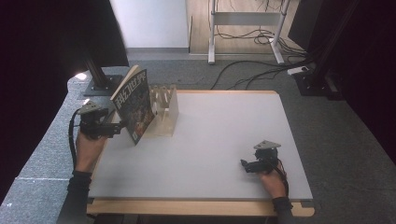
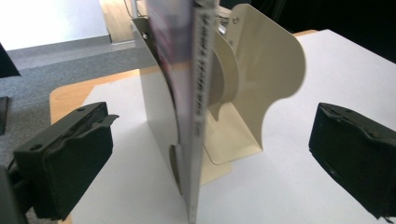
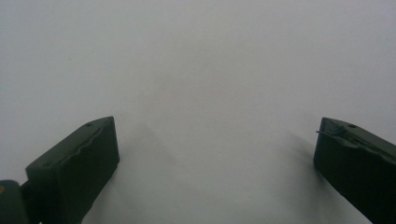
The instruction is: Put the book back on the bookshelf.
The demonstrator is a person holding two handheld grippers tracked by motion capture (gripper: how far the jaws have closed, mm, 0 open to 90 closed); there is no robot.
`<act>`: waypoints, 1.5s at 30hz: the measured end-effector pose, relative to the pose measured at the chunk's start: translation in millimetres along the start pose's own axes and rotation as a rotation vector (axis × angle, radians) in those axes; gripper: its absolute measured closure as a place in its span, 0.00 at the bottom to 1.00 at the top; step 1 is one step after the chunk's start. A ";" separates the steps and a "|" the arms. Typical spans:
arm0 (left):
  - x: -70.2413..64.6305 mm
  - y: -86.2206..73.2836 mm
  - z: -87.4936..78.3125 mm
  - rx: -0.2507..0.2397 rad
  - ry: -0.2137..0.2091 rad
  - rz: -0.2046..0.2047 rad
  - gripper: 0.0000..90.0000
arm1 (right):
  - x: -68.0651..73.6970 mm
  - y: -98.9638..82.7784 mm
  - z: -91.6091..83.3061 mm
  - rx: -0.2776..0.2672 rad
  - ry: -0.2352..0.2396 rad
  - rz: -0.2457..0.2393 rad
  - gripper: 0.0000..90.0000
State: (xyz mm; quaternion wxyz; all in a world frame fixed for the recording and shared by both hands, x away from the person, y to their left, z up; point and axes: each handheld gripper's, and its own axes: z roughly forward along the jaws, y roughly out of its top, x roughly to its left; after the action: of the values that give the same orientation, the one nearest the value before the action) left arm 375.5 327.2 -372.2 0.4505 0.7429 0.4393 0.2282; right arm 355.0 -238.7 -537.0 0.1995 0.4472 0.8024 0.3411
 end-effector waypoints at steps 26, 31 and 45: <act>-58.7 -62.7 26.5 0.053 -0.184 0.073 0.00 | 1.8 -0.2 -0.6 -0.005 -0.019 -0.013 0.00; -71.3 -75.3 47.7 0.092 -0.195 0.102 0.00 | 0.9 -0.3 -0.8 -0.006 -0.002 -0.011 0.01; -90.0 -122.8 98.4 0.251 -0.211 0.146 0.00 | -0.2 -0.4 -1.1 -0.008 0.020 -0.008 0.04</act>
State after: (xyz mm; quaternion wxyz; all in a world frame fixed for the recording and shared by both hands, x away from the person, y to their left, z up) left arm 347.1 229.4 -522.1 0.3799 0.8431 0.3598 0.1244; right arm 354.2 -239.4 -536.5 0.1948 0.4397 0.8047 0.3480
